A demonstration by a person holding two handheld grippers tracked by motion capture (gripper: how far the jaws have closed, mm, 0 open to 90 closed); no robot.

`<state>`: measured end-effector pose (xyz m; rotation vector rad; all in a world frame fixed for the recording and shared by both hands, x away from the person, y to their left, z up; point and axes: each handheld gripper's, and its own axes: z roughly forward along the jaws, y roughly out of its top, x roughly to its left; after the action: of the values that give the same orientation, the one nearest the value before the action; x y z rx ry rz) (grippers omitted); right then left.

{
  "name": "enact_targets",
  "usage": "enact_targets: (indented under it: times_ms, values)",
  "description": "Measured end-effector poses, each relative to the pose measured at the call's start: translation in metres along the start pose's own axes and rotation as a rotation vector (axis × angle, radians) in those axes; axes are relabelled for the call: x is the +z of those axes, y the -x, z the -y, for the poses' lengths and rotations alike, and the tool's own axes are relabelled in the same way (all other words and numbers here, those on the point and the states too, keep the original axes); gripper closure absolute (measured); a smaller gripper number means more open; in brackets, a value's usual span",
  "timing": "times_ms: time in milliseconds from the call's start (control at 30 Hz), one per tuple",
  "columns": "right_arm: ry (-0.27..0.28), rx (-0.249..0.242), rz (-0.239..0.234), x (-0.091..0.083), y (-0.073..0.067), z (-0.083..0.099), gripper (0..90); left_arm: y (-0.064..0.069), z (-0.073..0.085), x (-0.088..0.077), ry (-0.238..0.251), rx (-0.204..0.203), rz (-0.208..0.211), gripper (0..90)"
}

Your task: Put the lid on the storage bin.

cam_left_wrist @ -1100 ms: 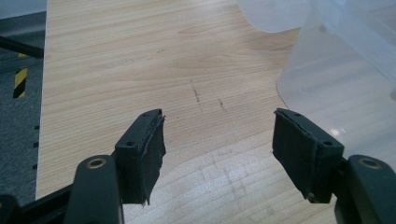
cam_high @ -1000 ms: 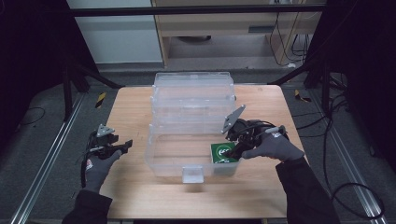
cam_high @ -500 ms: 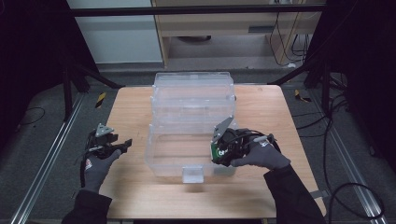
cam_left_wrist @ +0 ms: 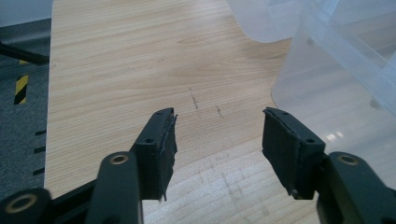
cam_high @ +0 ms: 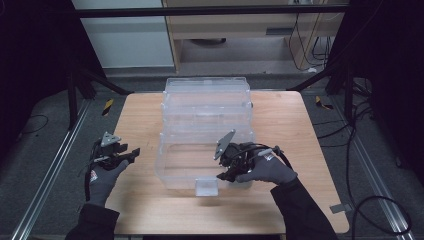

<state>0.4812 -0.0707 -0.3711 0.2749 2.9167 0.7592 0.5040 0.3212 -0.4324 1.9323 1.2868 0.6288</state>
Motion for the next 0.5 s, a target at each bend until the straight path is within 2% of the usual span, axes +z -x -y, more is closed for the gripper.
enact_targets:
  times_ms: [67, 200, 300, 500]
  values:
    - [-0.014, -0.003, -0.009, 0.003, -0.001, -0.001, 55.4, 0.001, 0.000, 0.000, -0.002, 0.010, 0.001, 48.9]
    - [-0.021, -0.014, -0.025, 0.008, -0.004, -0.004, 56.3, 0.001, 0.000, -0.001, -0.005, 0.007, 0.003, 57.1]
    - [-0.049, -0.017, -0.036, 0.013, -0.006, -0.006, 56.6, 0.001, -0.001, -0.003, -0.007, 0.012, -0.005, 63.0]
    - [-0.088, -0.018, -0.051, 0.022, -0.007, -0.007, 57.0, 0.001, -0.003, -0.007, 0.014, 0.018, -0.011, 66.4]
